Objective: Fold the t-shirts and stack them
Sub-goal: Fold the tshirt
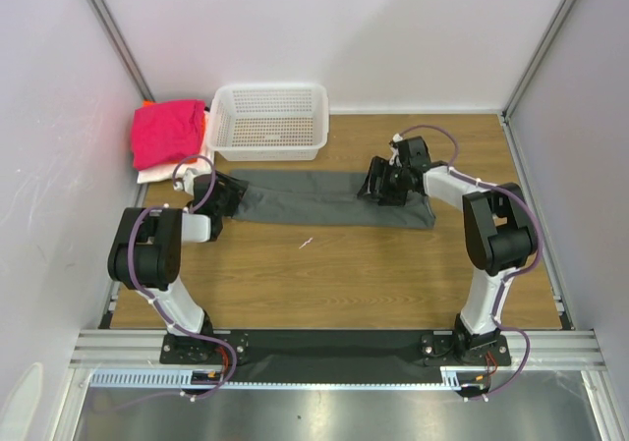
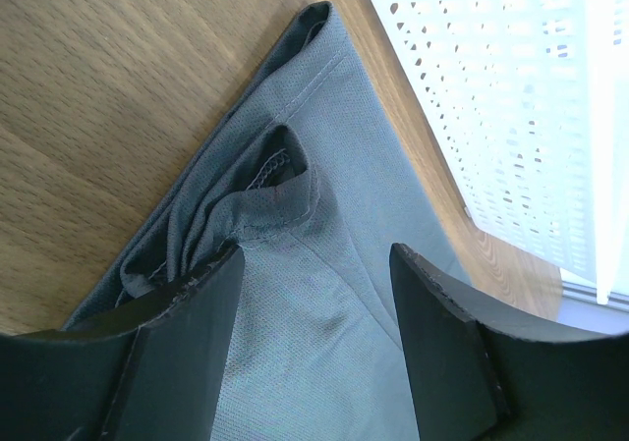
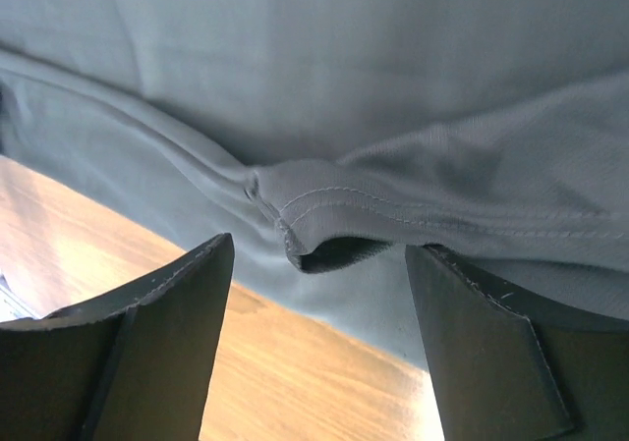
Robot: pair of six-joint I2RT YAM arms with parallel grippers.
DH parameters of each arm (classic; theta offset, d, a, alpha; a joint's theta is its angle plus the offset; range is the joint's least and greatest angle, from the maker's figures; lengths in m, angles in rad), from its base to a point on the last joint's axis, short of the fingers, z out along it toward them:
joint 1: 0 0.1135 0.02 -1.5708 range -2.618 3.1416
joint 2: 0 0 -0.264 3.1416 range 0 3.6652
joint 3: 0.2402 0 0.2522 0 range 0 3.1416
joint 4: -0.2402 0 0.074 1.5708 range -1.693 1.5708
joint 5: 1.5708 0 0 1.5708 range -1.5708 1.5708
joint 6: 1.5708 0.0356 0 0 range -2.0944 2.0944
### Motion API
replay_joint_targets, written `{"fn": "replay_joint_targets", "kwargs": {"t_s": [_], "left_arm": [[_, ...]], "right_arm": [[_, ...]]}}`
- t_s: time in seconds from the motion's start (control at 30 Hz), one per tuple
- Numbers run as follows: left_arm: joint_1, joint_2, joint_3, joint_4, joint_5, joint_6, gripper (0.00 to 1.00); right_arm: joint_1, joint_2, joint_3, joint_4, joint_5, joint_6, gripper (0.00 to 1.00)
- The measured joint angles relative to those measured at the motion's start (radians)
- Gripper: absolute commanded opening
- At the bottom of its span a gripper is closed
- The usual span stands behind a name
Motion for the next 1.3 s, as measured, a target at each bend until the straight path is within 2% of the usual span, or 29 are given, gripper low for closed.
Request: {"fn": "replay_joint_targets", "kwargs": {"t_s": [0.4,0.57,0.77,0.9,1.07,1.3], "left_arm": [[0.004,0.006,0.006,0.003,0.006,0.0,0.69],[0.007,0.008,0.007,0.004,0.012,0.0,0.69],[0.012,0.01,0.008,0.006,0.023,0.0,0.68],[0.013,0.014,0.013,0.008,0.03,0.003,0.68],[0.014,0.015,0.03,-0.018,0.041,0.034,0.68],[0.014,0.009,0.069,-0.102,0.037,0.083,0.68]], "right_arm": [[0.0,0.154,0.207,0.069,0.066,-0.011,0.76],[-0.002,0.242,0.352,0.049,0.073,-0.03,0.76],[-0.017,0.234,0.439,0.019,0.077,-0.039,0.77],[-0.037,0.158,0.403,-0.032,0.114,-0.037,0.77],[-0.067,0.027,0.24,-0.056,0.196,-0.048,0.75],[-0.155,0.014,0.096,-0.085,0.251,-0.074,0.7]]}}
